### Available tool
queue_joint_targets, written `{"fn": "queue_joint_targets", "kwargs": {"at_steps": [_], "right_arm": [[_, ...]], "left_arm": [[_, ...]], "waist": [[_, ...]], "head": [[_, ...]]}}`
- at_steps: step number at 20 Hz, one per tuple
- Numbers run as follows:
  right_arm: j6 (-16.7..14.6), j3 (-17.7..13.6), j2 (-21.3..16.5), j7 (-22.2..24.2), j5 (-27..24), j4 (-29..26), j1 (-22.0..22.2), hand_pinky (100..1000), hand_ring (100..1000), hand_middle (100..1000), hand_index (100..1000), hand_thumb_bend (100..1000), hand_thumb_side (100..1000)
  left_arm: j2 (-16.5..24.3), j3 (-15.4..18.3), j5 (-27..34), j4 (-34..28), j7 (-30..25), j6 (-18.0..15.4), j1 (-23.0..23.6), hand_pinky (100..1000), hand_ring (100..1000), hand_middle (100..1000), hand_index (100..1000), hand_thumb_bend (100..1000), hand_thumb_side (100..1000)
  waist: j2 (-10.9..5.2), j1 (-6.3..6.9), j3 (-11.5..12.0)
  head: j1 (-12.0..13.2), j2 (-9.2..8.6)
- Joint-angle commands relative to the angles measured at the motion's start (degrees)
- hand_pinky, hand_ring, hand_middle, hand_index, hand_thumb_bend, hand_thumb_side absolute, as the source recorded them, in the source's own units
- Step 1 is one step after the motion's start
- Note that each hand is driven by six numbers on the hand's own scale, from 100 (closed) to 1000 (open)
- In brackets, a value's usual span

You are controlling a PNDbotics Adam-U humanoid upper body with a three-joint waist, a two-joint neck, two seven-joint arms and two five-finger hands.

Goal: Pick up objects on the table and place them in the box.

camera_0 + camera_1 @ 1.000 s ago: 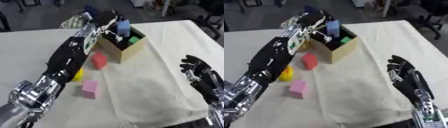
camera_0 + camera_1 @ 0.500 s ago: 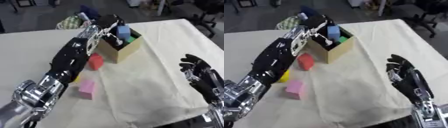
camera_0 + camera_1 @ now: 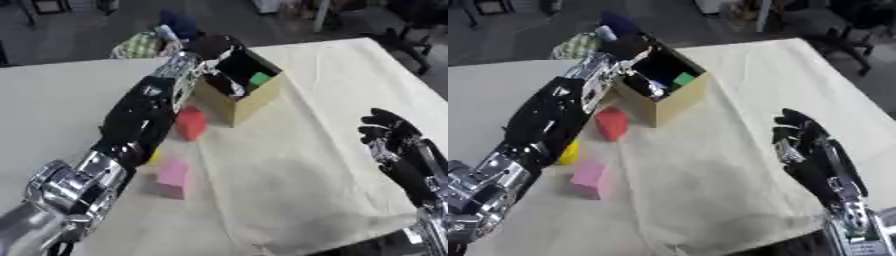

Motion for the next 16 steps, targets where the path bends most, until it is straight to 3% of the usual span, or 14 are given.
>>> {"fn": "queue_joint_targets", "kwargs": {"at_steps": [1, 8, 12, 16], "right_arm": [[-0.2, -0.5, -0.3, -0.2, -0.2, -0.7, -0.4, 776, 791, 776, 882, 100, 432], [-0.2, -1.6, -1.5, -1.3, 0.2, -0.5, 0.4, 776, 791, 776, 882, 100, 433], [-0.3, -1.8, -1.8, -1.5, 0.5, -0.5, 0.4, 776, 791, 776, 882, 100, 433], [-0.3, -2.0, -2.0, -1.7, 0.6, -0.6, 0.3, 776, 791, 776, 882, 100, 432]], "left_arm": [[4.2, -0.5, 3.0, -5.3, -1.2, -1.7, -1.3, 714, 670, 696, 837, 497, 336], [19.4, -3.8, 18.6, -21.5, -13.3, -6.4, 3.9, 731, 682, 700, 826, 501, 277], [28.0, -5.6, 26.6, -28.9, -20.3, -6.8, 10.1, 733, 685, 706, 826, 506, 294], [33.3, -7.5, 33.5, -33.5, -27.4, -6.5, 16.0, 735, 697, 717, 829, 508, 340]], "waist": [[-0.21, -0.41, 0.4], [-0.97, 0.47, 3.4], [-1.02, 0.75, 4.7], [-0.91, 0.82, 5.3]], "head": [[-0.4, -0.16], [-2.3, -0.16], [-2.6, -0.16], [-2.7, -0.16]]}}
